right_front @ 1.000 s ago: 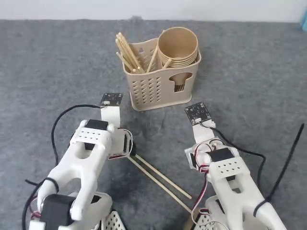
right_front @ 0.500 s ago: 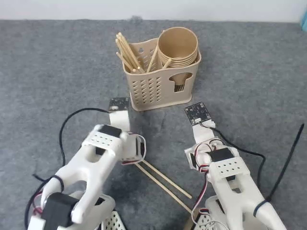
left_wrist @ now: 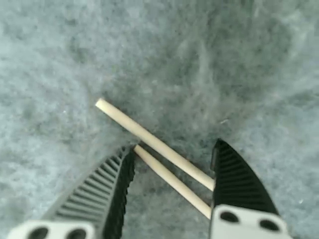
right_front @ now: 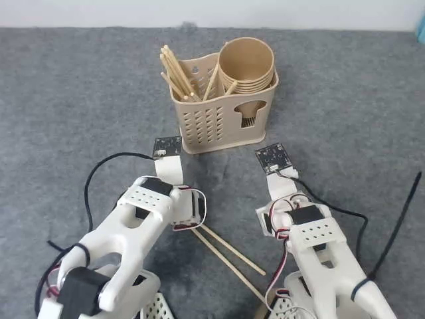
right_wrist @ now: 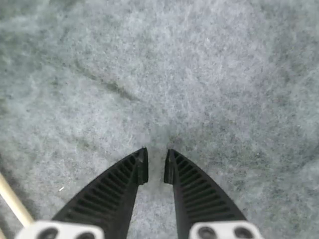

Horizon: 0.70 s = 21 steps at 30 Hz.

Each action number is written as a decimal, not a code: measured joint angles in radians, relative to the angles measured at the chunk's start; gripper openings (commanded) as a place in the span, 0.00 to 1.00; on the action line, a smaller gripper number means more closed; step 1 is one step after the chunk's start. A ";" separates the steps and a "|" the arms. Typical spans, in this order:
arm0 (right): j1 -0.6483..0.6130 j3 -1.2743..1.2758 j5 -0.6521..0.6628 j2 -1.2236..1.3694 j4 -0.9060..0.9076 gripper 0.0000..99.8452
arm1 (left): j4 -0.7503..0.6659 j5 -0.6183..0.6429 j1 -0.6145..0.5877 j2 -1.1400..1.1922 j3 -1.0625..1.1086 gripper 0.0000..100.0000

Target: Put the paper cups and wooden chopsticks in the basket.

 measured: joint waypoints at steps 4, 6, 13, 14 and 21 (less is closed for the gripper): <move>-0.018 0.002 0.000 0.000 0.008 0.07 | -0.006 0.000 0.000 0.000 0.000 0.12; -0.020 0.002 0.000 0.000 0.008 0.07 | -0.021 0.000 0.003 0.000 0.000 0.04; -0.020 0.002 0.000 0.000 0.008 0.07 | -0.069 -0.015 0.002 -0.002 -0.002 0.01; -0.021 0.002 0.000 0.000 0.008 0.07 | -0.072 -0.017 0.002 -0.002 -0.002 0.01; -0.021 0.002 0.003 0.000 0.008 0.07 | -0.083 -0.020 -0.055 0.000 -0.029 0.01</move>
